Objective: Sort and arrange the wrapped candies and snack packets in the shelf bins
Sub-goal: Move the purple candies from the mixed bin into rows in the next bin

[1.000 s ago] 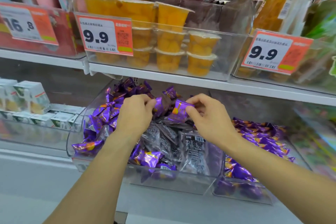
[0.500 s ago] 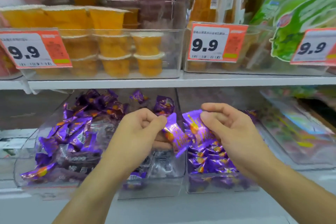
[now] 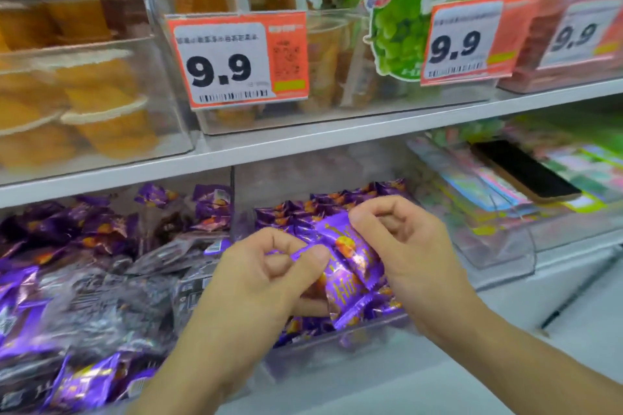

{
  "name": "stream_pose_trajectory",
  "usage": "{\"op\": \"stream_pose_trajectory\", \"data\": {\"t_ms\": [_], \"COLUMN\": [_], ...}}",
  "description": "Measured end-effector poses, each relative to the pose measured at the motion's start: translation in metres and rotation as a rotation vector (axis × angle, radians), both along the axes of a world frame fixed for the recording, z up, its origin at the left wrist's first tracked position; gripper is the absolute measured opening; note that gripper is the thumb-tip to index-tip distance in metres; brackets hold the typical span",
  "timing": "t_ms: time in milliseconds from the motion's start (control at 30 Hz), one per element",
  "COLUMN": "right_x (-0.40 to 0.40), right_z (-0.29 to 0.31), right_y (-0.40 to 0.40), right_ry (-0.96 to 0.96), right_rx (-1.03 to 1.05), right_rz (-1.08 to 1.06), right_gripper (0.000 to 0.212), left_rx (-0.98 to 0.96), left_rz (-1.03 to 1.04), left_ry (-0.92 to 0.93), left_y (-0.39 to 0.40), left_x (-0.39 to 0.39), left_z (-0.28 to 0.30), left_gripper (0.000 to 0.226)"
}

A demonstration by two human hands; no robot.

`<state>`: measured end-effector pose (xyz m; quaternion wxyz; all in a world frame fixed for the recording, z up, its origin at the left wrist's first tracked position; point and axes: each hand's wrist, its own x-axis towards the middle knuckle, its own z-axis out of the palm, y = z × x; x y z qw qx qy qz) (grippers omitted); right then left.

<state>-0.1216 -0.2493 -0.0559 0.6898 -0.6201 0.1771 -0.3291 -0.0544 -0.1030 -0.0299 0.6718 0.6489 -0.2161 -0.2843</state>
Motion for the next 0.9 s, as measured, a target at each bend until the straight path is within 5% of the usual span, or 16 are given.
{"op": "stream_pose_trajectory", "data": {"t_ms": [167,300,433,633,767,900], "right_x": [-0.010,-0.015,-0.019,-0.020,-0.025,-0.035], "right_z": [0.010,0.007,0.003,0.002,0.010,0.018], "right_y": [-0.015,-0.018,-0.020,-0.020,-0.040,-0.066], "right_ry": [-0.044,0.028,0.059,0.056,0.227,0.389], "right_rx": [-0.027,-0.047,-0.126,-0.235,-0.318,-0.439], "right_rz": [-0.030,-0.015,-0.060,-0.074,0.187,0.455], "right_gripper": [0.004,0.006,0.009,0.004,0.047,0.043], "left_rx": [0.004,0.002,-0.068,-0.071,-0.062,0.009], "left_rz": [0.018,0.037,0.042,0.095,0.126,0.152], "left_ry": [-0.025,0.125,0.299,0.130,0.005,-0.189], "left_y": [-0.019,-0.032,-0.043,-0.052,-0.052,-0.049], "left_x": [-0.002,-0.004,-0.005,-0.011,-0.009,-0.009], "left_z": [-0.007,-0.010,-0.010,-0.015,-0.015,-0.022], "left_gripper": [0.029,0.018,0.039,0.016,0.014,0.012]}}
